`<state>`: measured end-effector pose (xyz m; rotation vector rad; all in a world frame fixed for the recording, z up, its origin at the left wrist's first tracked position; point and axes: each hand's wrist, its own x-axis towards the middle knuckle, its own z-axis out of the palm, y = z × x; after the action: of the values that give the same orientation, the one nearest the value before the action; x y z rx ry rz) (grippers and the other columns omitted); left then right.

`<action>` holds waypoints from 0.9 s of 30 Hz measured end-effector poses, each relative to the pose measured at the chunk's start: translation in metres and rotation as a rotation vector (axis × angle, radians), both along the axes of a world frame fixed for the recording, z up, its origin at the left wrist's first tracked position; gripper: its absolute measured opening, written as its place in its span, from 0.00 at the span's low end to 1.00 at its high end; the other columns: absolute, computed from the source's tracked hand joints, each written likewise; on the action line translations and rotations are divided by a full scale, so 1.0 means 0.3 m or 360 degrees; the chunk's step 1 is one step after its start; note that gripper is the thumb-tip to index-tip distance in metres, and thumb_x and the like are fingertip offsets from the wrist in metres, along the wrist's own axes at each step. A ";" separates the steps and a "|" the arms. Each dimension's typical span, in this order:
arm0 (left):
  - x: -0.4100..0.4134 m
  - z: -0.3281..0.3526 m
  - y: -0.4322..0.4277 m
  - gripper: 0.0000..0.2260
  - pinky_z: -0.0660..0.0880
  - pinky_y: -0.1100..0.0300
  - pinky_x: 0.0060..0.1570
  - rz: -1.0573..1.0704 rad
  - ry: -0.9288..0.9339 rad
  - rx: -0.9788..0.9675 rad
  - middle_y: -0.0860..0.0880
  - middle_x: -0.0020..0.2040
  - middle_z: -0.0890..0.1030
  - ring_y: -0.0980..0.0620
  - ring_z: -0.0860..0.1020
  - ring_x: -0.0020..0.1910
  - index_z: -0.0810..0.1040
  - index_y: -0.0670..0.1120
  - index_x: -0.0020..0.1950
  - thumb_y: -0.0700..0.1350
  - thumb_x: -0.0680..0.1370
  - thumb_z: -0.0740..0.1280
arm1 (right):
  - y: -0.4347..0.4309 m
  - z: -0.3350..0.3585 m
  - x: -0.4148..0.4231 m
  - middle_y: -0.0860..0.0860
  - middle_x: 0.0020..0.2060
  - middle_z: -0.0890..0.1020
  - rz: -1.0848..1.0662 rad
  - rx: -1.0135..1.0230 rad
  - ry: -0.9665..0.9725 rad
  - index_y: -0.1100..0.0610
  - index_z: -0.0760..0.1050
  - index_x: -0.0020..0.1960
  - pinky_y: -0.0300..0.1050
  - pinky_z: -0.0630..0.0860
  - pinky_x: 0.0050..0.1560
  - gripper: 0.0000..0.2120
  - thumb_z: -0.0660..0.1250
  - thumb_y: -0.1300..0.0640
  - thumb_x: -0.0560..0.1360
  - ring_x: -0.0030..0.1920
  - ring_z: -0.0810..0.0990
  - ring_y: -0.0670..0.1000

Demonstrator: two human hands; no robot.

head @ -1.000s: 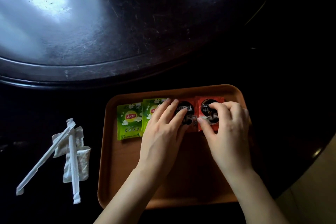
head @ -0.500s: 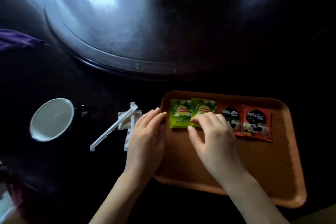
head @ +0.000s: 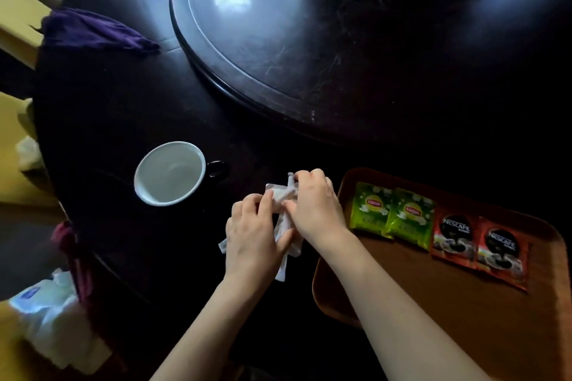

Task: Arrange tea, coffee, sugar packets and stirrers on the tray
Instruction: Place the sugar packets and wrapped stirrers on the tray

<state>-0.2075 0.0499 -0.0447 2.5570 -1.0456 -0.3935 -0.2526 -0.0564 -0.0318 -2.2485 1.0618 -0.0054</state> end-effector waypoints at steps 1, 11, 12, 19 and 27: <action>-0.001 -0.003 0.001 0.31 0.67 0.55 0.55 0.0009 0.0031 -0.0019 0.44 0.60 0.72 0.45 0.69 0.59 0.65 0.45 0.71 0.53 0.71 0.69 | -0.001 -0.006 0.006 0.57 0.59 0.72 -0.0030 0.0032 -0.0015 0.58 0.67 0.61 0.50 0.69 0.60 0.20 0.66 0.55 0.72 0.62 0.69 0.57; -0.009 -0.005 -0.008 0.18 0.59 0.67 0.42 0.0155 0.0255 -0.0189 0.46 0.54 0.75 0.49 0.74 0.53 0.70 0.43 0.60 0.46 0.73 0.68 | -0.020 -0.016 0.016 0.54 0.46 0.76 -0.0182 0.0190 -0.0041 0.57 0.72 0.43 0.47 0.72 0.45 0.08 0.68 0.53 0.69 0.48 0.75 0.54; -0.007 -0.004 -0.009 0.16 0.60 0.66 0.42 0.0142 0.0264 -0.0195 0.46 0.53 0.76 0.48 0.74 0.53 0.70 0.44 0.60 0.45 0.73 0.66 | -0.019 -0.013 0.011 0.53 0.44 0.76 -0.0169 0.0244 -0.0087 0.57 0.72 0.42 0.46 0.72 0.42 0.08 0.68 0.53 0.69 0.45 0.76 0.53; 0.040 0.009 0.027 0.10 0.74 0.56 0.43 0.0337 0.0570 -0.0492 0.51 0.39 0.80 0.51 0.78 0.39 0.77 0.49 0.49 0.37 0.75 0.60 | -0.027 0.026 -0.045 0.50 0.42 0.81 -0.0208 0.0585 -0.0471 0.52 0.75 0.45 0.39 0.75 0.42 0.05 0.68 0.58 0.70 0.44 0.80 0.49; 0.071 -0.007 0.066 0.09 0.64 0.64 0.28 0.0636 0.1015 -0.0700 0.53 0.32 0.74 0.58 0.67 0.26 0.77 0.51 0.46 0.42 0.79 0.58 | 0.009 0.081 -0.087 0.47 0.41 0.79 -0.0207 0.0405 -0.0571 0.51 0.74 0.45 0.41 0.76 0.41 0.03 0.63 0.59 0.73 0.42 0.78 0.46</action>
<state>-0.1862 0.0697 -0.0469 1.9643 -0.3287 -0.7096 -0.2786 -0.0536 -0.0075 -1.8604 0.9506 -0.3008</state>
